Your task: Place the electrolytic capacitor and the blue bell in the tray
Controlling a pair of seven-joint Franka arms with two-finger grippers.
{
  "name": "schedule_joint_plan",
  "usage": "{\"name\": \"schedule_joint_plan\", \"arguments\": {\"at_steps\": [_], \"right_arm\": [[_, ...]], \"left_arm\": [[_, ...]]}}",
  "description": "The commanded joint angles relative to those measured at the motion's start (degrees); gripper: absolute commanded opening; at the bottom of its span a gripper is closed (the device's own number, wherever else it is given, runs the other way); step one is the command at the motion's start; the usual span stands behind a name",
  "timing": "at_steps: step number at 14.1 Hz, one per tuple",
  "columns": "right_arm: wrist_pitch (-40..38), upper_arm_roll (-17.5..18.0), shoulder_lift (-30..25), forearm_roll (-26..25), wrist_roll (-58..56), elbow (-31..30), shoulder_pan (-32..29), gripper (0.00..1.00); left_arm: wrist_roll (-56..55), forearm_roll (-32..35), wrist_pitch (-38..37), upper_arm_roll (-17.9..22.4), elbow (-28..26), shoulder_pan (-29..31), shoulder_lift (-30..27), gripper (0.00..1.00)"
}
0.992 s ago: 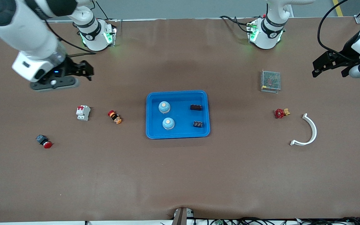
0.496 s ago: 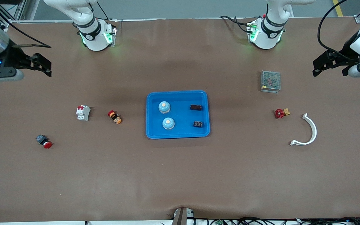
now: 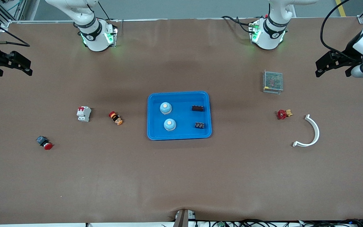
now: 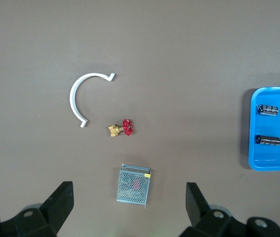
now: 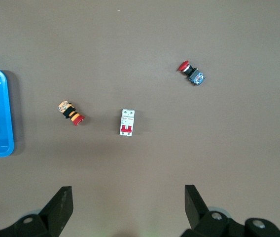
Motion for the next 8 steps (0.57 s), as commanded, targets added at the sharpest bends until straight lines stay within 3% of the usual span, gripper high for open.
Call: {"name": "schedule_joint_plan", "arguments": {"at_steps": [1, 8], "right_arm": [[1.1, 0.6, -1.1, 0.7, -1.2, -1.1, -1.3, 1.00], [2.1, 0.2, -0.6, 2.0, -1.1, -1.0, -1.4, 1.00]], "left_arm": [[0.8, 1.1, 0.5, -0.2, -0.7, -0.2, -1.0, 1.00], [0.8, 1.1, 0.4, -0.2, -0.6, -0.1, -1.0, 1.00]]}}
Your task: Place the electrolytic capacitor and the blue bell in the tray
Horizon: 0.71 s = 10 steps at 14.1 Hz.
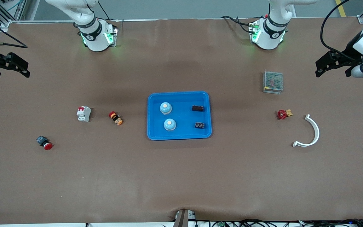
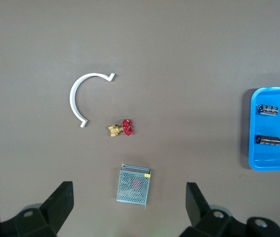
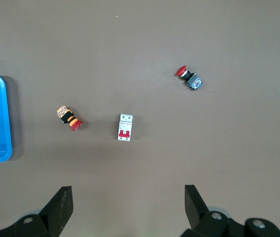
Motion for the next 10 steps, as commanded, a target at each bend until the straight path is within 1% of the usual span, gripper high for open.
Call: {"name": "schedule_joint_plan", "arguments": {"at_steps": [1, 7, 10], "right_arm": [[0.7, 0.3, -0.6, 1.7, -0.9, -0.6, -1.0, 1.00], [-0.3, 0.3, -0.3, 1.6, -0.2, 0.7, -1.0, 1.00], [-0.3, 0.3, -0.2, 1.6, -0.1, 2.0, -1.3, 1.00]], "left_arm": [[0.8, 1.1, 0.4, -0.2, -0.6, -0.1, -0.9, 1.00], [0.8, 1.1, 0.4, -0.2, -0.5, 0.0, -0.5, 1.00], [1.0, 1.1, 0.4, -0.1, 0.6, 0.2, 0.2, 1.00]]}}
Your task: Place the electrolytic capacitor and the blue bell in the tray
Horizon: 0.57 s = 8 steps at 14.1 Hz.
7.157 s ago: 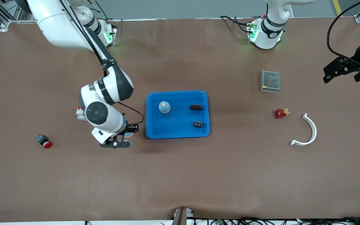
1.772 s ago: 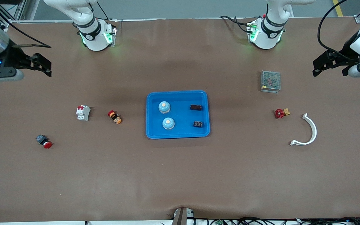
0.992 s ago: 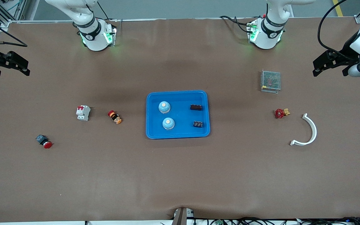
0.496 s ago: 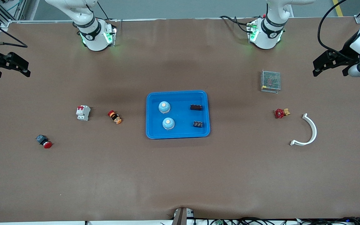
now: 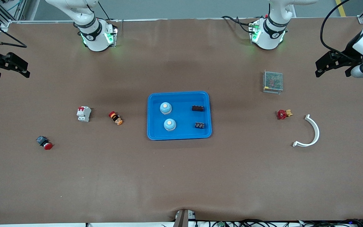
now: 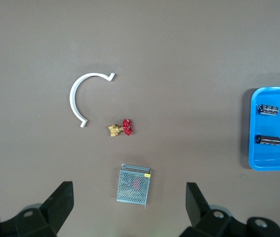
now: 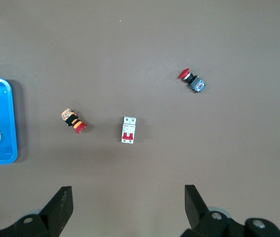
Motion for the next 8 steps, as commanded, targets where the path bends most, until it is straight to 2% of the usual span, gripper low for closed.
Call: {"name": "schedule_joint_plan", "arguments": {"at_steps": [1, 8], "right_arm": [[-0.7, 0.5, -0.2, 0.8, -0.1, 1.3, -1.1, 1.00], [-0.5, 0.5, 0.2, 0.9, -0.1, 1.4, -0.9, 1.00]], "left_arm": [[0.9, 1.2, 0.4, -0.1, 1.6, 0.3, 0.5, 1.00], [0.7, 1.5, 0.3, 0.1, 3.7, 0.3, 1.8, 1.00]]}}
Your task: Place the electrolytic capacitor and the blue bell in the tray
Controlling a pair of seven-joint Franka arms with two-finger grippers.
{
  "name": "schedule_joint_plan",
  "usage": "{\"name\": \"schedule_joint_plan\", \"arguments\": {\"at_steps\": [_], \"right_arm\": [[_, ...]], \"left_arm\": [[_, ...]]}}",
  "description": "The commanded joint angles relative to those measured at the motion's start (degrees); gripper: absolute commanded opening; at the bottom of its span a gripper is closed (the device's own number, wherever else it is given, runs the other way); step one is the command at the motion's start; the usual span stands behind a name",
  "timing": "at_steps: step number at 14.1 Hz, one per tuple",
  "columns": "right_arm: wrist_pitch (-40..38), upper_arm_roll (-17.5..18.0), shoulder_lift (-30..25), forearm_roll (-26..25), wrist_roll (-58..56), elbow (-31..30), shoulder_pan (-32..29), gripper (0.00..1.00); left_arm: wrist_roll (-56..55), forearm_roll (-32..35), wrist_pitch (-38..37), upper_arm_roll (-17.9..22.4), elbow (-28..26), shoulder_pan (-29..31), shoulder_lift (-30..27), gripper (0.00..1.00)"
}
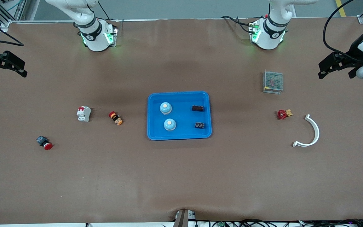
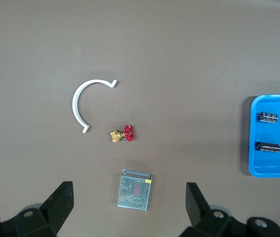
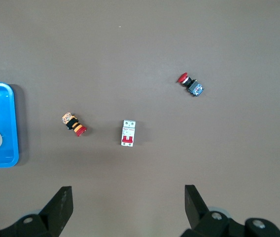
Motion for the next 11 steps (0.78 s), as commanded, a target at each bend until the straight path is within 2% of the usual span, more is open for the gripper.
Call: {"name": "schedule_joint_plan", "arguments": {"at_steps": [1, 11], "right_arm": [[-0.5, 0.5, 0.2, 0.9, -0.1, 0.8, -0.9, 1.00], [-0.4, 0.6, 0.3, 0.9, -0.1, 1.1, -0.8, 1.00]], "left_arm": [[0.7, 1.3, -0.2, -0.1, 1.8, 0.0, 1.1, 1.00], [0.8, 1.3, -3.4, -0.2, 1.7, -0.2, 0.6, 1.00]]}}
